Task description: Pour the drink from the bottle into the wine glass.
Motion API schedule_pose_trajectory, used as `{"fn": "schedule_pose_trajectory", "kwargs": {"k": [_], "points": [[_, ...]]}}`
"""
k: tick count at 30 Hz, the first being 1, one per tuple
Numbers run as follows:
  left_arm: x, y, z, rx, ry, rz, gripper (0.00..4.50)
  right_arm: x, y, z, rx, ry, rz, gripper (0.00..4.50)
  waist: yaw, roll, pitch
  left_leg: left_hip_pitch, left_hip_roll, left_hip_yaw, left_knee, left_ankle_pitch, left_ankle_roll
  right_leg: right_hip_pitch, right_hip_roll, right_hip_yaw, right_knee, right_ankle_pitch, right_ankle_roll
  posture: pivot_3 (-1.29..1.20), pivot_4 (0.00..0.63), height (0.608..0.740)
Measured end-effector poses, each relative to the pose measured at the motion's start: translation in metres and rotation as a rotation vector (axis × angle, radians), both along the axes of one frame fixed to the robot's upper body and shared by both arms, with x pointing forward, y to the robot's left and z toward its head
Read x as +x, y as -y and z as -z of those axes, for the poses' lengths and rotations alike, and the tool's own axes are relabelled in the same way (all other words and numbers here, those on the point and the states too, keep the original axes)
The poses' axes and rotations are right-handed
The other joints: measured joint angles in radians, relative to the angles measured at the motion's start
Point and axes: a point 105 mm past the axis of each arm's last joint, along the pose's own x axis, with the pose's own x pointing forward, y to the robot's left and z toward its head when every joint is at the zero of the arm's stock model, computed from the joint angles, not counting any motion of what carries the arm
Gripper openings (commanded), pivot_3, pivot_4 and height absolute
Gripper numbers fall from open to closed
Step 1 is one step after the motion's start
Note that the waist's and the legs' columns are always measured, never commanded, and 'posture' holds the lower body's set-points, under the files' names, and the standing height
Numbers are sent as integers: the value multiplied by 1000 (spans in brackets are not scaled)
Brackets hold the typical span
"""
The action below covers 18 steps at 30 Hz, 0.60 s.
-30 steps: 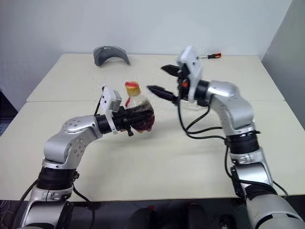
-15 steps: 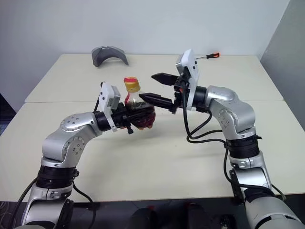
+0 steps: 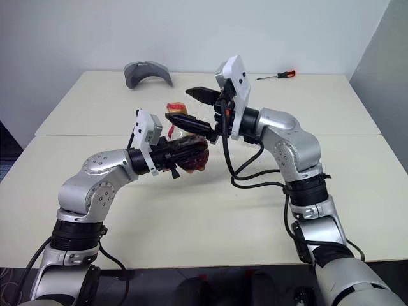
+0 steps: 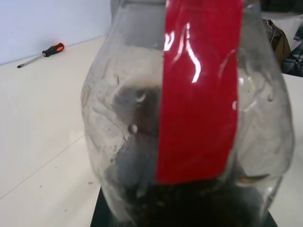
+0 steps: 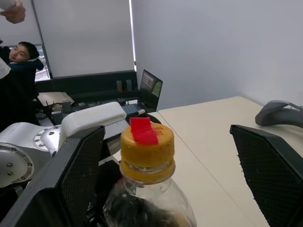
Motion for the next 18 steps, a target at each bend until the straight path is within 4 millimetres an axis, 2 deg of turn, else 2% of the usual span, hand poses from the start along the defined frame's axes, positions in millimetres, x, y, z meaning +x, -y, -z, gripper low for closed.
{"fn": "schedule_pose_trajectory", "kwargs": {"k": [11,14,18], "points": [[0,1,2,4,-6,1,846,7,9,2,-25,22,42,4500,0,0,0,-8,0,1,2,0,0,-10,0,1,5,0,0,0,150,740],[1,0,4,5,-14,-4,846,9,22,4,-53,33,64,4500,0,0,0,-8,0,1,2,0,0,-10,0,1,5,0,0,0,150,740],[1,0,3,6,-13,0,846,14,41,16,-86,-7,114,4500,1,0,0,-9,0,1,2,0,0,-10,0,1,5,0,0,0,150,740]]}}
